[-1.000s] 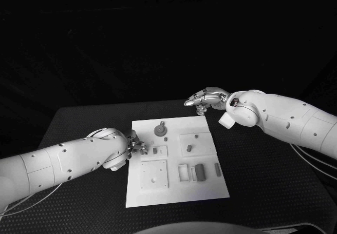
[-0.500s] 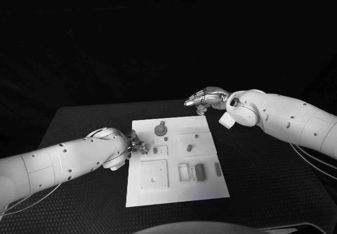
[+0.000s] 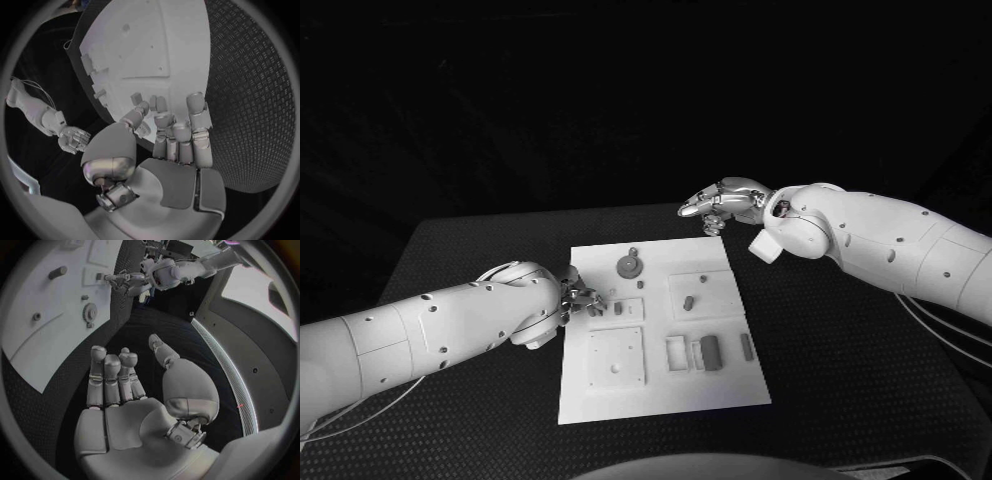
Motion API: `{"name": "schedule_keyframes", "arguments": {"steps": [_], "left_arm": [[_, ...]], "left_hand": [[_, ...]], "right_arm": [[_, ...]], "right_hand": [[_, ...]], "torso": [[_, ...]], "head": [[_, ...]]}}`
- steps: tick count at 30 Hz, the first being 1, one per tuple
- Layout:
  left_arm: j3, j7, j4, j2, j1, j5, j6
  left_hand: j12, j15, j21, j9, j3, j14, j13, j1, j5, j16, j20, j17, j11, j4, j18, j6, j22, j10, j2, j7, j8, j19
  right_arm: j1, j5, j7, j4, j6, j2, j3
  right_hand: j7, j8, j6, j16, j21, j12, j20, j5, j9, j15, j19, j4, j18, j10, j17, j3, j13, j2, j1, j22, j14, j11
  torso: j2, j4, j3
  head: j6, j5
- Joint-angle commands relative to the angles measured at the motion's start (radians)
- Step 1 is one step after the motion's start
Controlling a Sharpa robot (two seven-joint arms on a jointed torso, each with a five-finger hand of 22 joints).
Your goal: Assemble the parts on the task board
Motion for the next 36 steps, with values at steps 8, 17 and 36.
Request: {"name": "schedule_keyframes", "arguments": {"steps": [8,17,36], "left_arm": [[0.000,0.002,0.001,0.003,0.000,-0.002,0.013],[0.000,0.004,0.003,0.005,0.000,-0.064,0.019],[0.001,0.017,0.015,0.004,0.000,-0.076,0.002]], "left_hand": [[-0.008,-0.010,0.006,0.003,-0.012,0.004,0.005,0.006,-0.004,-0.006,-0.002,0.007,0.000,-0.004,0.008,-0.001,0.020,-0.001,-0.012,0.001,-0.004,-0.007],[-0.010,-0.010,0.007,0.005,-0.019,0.006,0.009,0.020,-0.004,-0.008,-0.002,0.013,0.000,-0.016,0.008,0.000,0.020,0.001,-0.016,0.000,-0.003,-0.006],[-0.014,-0.013,0.010,0.008,-0.035,0.012,0.011,0.016,-0.005,-0.010,-0.002,0.023,-0.003,-0.013,0.009,0.008,0.020,0.011,-0.026,-0.003,0.000,-0.001]], "right_arm": [[-0.001,-0.003,0.004,0.002,0.011,-0.001,0.000],[-0.001,-0.003,0.006,0.002,0.010,-0.001,0.000],[-0.002,-0.003,0.006,0.004,0.011,-0.002,0.000]], "right_hand": [[0.008,-0.005,0.000,0.007,-0.004,0.007,0.001,0.006,-0.001,-0.008,-0.001,0.000,0.012,-0.008,-0.002,0.005,-0.002,-0.001,-0.009,-0.001,0.001,0.000],[0.008,-0.005,0.000,0.007,-0.004,0.007,0.001,0.006,-0.001,-0.008,-0.001,0.000,0.012,-0.008,-0.002,0.005,-0.002,-0.001,-0.010,-0.001,0.001,0.000],[0.008,-0.005,-0.001,0.007,-0.004,0.007,0.001,0.006,-0.001,-0.008,-0.001,0.000,0.012,-0.008,-0.002,0.006,-0.003,0.000,-0.011,-0.001,0.001,0.000]], "torso": [[0.000,0.0002,-0.0005],[0.000,-0.0002,0.0003],[0.000,0.0003,-0.0003]], "head": [[-0.001,-0.001],[-0.003,-0.002],[-0.004,-0.007]]}}
